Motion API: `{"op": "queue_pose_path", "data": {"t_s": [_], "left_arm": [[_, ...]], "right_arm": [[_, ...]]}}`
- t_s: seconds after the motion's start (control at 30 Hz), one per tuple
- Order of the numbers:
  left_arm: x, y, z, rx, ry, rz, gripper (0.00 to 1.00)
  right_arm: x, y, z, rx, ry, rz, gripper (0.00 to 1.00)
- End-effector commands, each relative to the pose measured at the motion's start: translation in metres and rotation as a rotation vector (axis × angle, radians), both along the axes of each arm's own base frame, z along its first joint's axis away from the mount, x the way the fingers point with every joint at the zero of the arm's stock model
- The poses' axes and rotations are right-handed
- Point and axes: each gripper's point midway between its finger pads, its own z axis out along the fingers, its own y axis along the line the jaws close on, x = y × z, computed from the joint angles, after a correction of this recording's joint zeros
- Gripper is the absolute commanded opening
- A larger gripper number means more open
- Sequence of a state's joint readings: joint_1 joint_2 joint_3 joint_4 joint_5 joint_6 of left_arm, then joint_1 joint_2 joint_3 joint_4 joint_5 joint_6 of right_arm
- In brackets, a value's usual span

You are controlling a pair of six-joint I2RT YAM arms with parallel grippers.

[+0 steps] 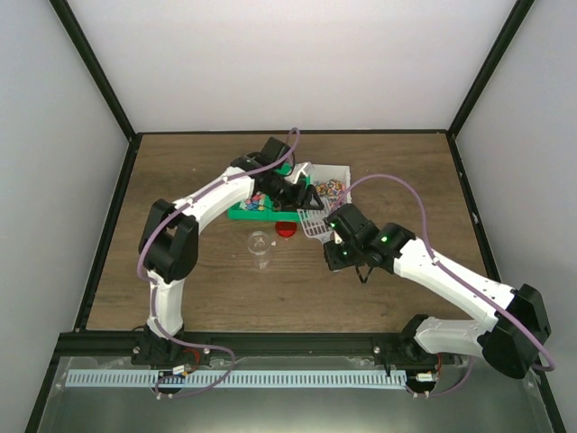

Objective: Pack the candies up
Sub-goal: Pick up the spatula from the center of the board.

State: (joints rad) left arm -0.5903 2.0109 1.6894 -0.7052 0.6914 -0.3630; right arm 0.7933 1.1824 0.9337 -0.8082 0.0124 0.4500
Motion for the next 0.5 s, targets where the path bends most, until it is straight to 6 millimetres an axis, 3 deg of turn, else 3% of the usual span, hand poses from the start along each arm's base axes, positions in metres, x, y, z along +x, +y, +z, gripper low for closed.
{"op": "queue_pose_path", "data": {"t_s": [0.0, 0.33, 0.47], "left_arm": [[-0.0094, 0.002, 0.016, -0.038, -0.017, -0.015, 0.59], [-0.0131, 0.0021, 0.0172, -0.058, -0.013, -0.013, 0.1], [-0.0128, 0.0013, 0.0182, -0.067, -0.02, -0.011, 0.04]], "right_arm": [[0.0066, 0.0038, 0.0186, 0.034, -0.04, 0.003, 0.18], [0.0033, 0.0096, 0.0206, 0.07, -0.024, 0.015, 0.18], [0.0011, 0.012, 0.023, 0.093, -0.013, 0.011, 0.33]]}}
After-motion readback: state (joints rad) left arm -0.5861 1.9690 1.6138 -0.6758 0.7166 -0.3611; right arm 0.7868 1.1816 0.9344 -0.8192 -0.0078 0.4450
